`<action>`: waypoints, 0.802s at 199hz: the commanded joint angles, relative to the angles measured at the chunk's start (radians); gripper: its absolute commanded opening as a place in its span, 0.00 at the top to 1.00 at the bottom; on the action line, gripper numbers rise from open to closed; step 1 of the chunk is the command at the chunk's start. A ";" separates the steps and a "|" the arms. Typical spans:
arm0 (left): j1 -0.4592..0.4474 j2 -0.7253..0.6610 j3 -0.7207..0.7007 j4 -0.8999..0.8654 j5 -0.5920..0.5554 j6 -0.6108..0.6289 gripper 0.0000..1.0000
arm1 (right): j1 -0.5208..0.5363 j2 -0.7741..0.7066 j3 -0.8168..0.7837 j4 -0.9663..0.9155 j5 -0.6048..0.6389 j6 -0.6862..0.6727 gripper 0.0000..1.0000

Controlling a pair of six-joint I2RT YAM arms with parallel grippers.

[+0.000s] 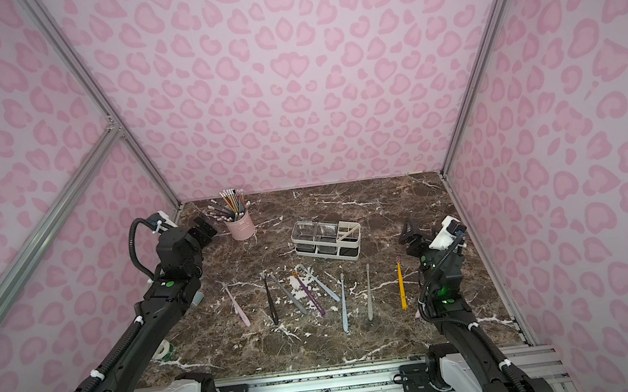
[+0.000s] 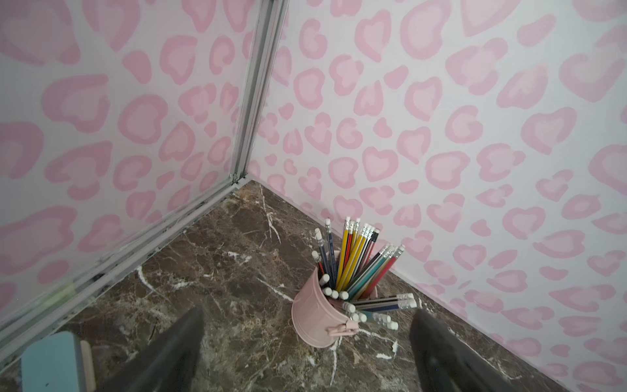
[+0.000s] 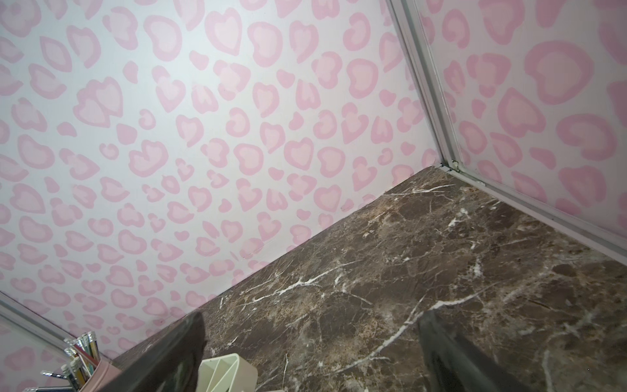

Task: Place the toothbrush into the toothbrush holder
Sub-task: Pick up the toothbrush from the center of the board.

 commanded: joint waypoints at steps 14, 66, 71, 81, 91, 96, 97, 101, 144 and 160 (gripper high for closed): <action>-0.010 0.047 0.091 -0.200 0.029 -0.099 0.03 | 0.002 0.048 0.073 -0.089 -0.052 0.034 0.00; -0.022 0.109 0.116 -0.358 0.101 -0.182 0.01 | 0.017 0.108 0.103 -0.167 -0.060 -0.011 0.00; -0.021 0.121 0.116 -0.372 0.104 -0.189 0.01 | 0.028 0.111 0.105 -0.172 -0.055 -0.017 0.00; -0.022 0.145 0.112 -0.392 0.101 -0.204 0.02 | 0.052 0.111 0.113 -0.193 -0.029 -0.033 0.00; -0.022 0.169 0.112 -0.409 0.102 -0.212 0.02 | 0.082 0.106 0.115 -0.205 -0.004 -0.053 0.00; -0.022 0.181 0.114 -0.414 0.106 -0.212 0.03 | 0.100 0.101 0.115 -0.209 0.017 -0.060 0.00; -0.022 0.183 0.114 -0.415 0.108 -0.213 0.03 | 0.103 0.101 0.116 -0.211 0.021 -0.061 0.00; -0.021 0.191 0.117 -0.416 0.114 -0.214 0.03 | 0.115 0.096 0.114 -0.213 0.031 -0.069 0.00; -0.022 0.262 0.128 -0.453 0.134 -0.239 0.07 | 0.176 0.060 0.079 -0.217 0.067 -0.098 0.00; -0.021 0.264 0.111 -0.453 0.126 -0.245 0.08 | 0.182 0.056 0.051 -0.197 0.056 -0.094 0.00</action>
